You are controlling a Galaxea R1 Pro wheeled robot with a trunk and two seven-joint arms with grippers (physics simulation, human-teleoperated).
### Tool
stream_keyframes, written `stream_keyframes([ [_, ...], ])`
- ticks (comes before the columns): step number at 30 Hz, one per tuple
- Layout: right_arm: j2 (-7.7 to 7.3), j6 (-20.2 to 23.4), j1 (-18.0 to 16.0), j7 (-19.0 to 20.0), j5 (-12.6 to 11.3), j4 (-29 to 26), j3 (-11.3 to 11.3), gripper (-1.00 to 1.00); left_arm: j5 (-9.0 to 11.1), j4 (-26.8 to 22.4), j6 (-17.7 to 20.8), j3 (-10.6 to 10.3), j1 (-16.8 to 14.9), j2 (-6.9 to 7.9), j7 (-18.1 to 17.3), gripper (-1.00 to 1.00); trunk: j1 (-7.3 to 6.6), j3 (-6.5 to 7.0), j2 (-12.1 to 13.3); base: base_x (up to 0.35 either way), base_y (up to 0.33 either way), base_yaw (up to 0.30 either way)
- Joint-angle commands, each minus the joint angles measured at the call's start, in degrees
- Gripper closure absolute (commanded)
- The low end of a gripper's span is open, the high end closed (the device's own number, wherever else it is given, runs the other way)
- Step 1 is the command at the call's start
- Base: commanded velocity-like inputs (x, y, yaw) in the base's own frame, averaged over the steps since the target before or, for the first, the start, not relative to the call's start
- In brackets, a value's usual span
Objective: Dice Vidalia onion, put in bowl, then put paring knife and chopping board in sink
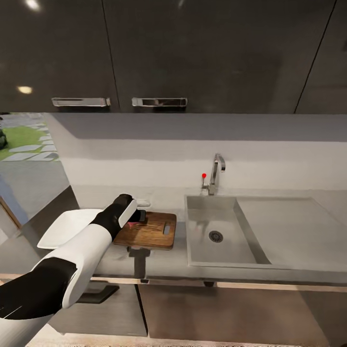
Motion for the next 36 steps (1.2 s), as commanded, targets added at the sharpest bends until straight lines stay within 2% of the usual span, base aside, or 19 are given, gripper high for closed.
stream_keyframes([
  [1,0.0,-0.2,0.0,-0.1,-0.6,0.0,0.5,-1.0,0.5,0.0,0.2,-0.4,0.0,0.04,0.4,1.0,0.01,-0.17,-0.1,0.004,0.0,0.0],
  [12,0.06,-0.2,0.0,-0.1,-0.6,0.0,0.5,-1.0,0.5,1.4,0.2,-0.4,-0.1,0.04,0.3,1.0,0.01,-0.98,-0.1,0.0,0.0,0.0],
  [36,0.11,-0.2,0.0,-0.2,-0.7,0.0,0.5,-1.0,0.5,1.1,0.2,-0.4,0.0,-0.43,0.4,1.0,0.01,-1.02,-0.1,0.0,0.0,0.0],
])
